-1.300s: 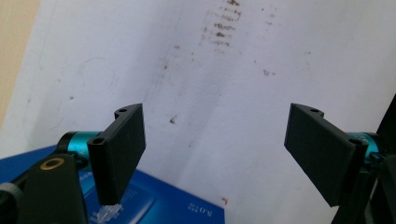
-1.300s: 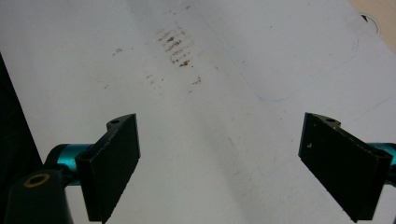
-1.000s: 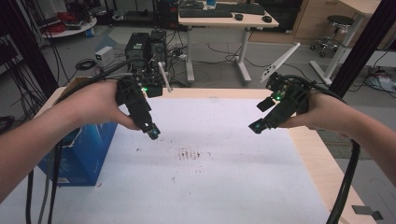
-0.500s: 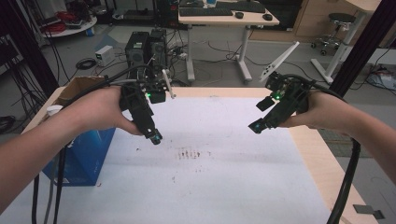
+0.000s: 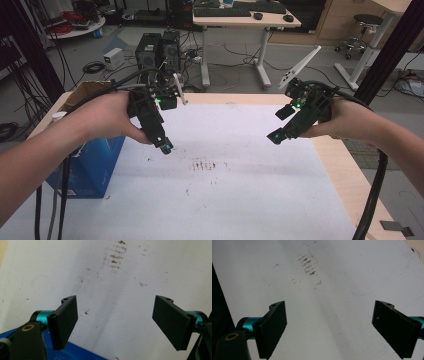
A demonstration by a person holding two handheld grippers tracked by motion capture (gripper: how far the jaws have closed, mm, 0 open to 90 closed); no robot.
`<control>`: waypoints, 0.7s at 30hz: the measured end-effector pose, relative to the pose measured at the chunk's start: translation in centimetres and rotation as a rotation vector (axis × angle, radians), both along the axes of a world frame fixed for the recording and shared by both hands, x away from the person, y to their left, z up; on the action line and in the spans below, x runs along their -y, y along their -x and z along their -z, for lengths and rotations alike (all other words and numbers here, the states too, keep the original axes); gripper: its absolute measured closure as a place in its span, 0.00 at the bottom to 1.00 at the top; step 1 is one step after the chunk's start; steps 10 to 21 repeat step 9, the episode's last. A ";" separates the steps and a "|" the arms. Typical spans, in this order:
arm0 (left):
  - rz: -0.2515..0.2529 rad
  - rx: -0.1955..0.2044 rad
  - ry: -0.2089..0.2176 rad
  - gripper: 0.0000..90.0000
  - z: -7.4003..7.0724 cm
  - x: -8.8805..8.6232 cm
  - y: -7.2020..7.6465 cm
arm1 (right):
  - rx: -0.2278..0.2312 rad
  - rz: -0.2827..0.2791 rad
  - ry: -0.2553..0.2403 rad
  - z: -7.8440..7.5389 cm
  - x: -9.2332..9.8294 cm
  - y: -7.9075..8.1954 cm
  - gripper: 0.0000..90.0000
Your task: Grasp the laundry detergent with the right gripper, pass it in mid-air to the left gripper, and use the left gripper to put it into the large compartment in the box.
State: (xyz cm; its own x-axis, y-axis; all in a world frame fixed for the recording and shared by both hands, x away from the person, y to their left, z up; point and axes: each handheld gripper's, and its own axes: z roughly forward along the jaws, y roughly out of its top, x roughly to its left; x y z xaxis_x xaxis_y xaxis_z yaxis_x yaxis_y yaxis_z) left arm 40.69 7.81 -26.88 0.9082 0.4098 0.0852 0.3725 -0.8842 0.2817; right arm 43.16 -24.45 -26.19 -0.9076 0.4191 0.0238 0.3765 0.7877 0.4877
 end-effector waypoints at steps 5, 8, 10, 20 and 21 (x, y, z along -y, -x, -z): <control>-0.002 -0.006 0.005 0.23 0.0 0.1 0.0 | 0.000 0.002 0.002 0.0 0.0 0.1 0.14; -0.005 -0.005 0.006 0.23 0.0 0.1 0.0 | 0.002 0.005 -0.004 -0.1 0.1 0.2 0.14; -0.008 -0.006 0.006 0.23 0.0 0.0 -0.1 | 0.001 0.001 -0.003 -0.1 0.2 0.2 0.14; -0.008 -0.006 0.006 0.23 0.0 0.0 -0.1 | 0.001 0.001 -0.003 -0.1 0.2 0.2 0.14; -0.008 -0.006 0.006 0.23 0.0 0.0 -0.1 | 0.001 0.001 -0.003 -0.1 0.2 0.2 0.14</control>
